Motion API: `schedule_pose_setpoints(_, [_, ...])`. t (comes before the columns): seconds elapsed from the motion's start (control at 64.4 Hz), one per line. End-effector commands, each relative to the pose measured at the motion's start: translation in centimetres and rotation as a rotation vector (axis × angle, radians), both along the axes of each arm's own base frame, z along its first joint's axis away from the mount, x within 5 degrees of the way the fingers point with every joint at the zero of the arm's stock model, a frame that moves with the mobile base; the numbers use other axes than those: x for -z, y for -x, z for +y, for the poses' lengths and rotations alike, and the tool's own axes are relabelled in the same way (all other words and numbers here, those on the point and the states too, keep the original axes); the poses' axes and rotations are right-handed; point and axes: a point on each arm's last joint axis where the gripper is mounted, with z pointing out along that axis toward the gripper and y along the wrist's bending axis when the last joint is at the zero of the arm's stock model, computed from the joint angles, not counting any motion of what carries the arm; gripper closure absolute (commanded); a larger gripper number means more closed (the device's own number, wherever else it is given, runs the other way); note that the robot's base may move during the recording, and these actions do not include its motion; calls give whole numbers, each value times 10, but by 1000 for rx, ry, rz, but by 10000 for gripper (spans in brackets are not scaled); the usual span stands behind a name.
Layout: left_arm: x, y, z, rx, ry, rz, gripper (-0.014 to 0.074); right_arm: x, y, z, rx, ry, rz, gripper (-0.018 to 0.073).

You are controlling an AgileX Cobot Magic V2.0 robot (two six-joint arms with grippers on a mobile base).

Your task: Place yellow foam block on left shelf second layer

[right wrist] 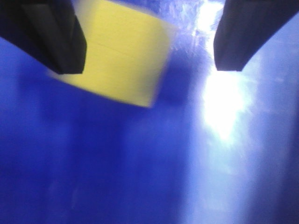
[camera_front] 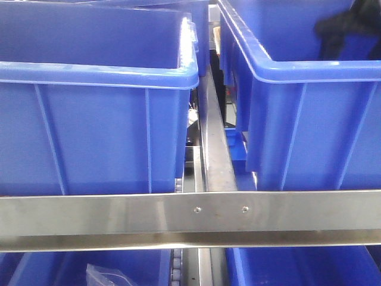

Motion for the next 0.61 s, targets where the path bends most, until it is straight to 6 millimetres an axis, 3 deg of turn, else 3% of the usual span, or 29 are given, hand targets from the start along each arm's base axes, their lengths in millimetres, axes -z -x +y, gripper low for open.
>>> schedule_pose_setpoints(0.0, [0, 0, -2, 20, 11, -74, 460, -53, 21, -6, 0, -12, -189, -59])
schedule_pose_setpoints(0.155, [0, 0, -2, 20, 11, -74, 460, -71, 58, -9, 1, -35, -269, 61])
schedule_pose_setpoints(0.419, [0, 0, -2, 20, 11, -74, 460, -71, 140, -17, 0, -43, -333, 510])
schedule_pose_setpoints(0.59, [0, 0, -2, 20, 11, -74, 460, -65, 197, -23, 1, -64, -417, 504])
